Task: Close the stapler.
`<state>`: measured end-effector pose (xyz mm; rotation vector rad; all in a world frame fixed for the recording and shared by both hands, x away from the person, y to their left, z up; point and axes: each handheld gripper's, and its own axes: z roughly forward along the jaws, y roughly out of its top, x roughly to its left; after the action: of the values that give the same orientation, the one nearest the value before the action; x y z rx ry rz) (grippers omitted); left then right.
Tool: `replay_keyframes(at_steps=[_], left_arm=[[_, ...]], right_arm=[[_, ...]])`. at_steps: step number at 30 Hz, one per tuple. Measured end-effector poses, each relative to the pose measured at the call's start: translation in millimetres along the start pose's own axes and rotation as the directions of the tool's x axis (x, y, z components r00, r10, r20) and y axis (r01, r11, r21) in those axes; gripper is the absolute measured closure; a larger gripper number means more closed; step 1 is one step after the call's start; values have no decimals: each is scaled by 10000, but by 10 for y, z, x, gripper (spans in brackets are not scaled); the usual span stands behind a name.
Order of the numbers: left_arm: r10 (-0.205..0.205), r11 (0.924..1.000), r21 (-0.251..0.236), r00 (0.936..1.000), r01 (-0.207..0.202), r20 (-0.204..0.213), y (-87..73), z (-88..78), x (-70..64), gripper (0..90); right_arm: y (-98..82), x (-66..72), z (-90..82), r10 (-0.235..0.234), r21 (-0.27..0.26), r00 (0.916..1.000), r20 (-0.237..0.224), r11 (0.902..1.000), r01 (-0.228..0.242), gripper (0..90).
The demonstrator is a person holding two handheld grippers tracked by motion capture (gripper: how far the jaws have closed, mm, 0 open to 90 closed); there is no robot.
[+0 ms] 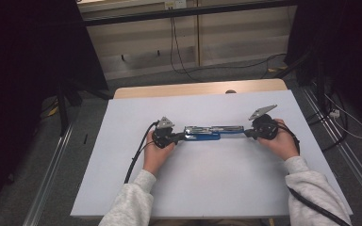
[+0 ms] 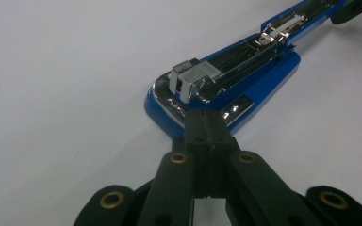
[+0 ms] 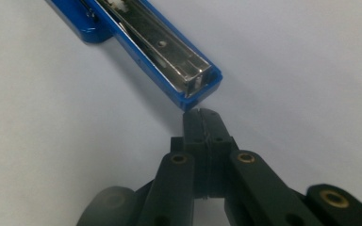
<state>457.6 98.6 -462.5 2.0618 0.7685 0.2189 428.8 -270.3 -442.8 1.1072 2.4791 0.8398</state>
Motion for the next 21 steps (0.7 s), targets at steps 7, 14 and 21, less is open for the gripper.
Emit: replay_keyframes(at_steps=[7, 14, 21], left_arm=[[-52, 10000, -44, 10000, 52, -19, -3, 3, 0, 900], [-30, 10000, -37, 10000, 30, -53, -2, 3, 1, 900], [-38, 10000, -13, 9999, 37, -113, -1, 2, -1, 900]], right_arm=[[-2, -2, 3, 32, -28, 10000, -42, 10000, -32, 900], [20, 1, -23, -14, -229, 10000, -17, 9997, 13, 900], [72, 24, -70, 5, -597, 10000, -65, 9982, -9, 900]])
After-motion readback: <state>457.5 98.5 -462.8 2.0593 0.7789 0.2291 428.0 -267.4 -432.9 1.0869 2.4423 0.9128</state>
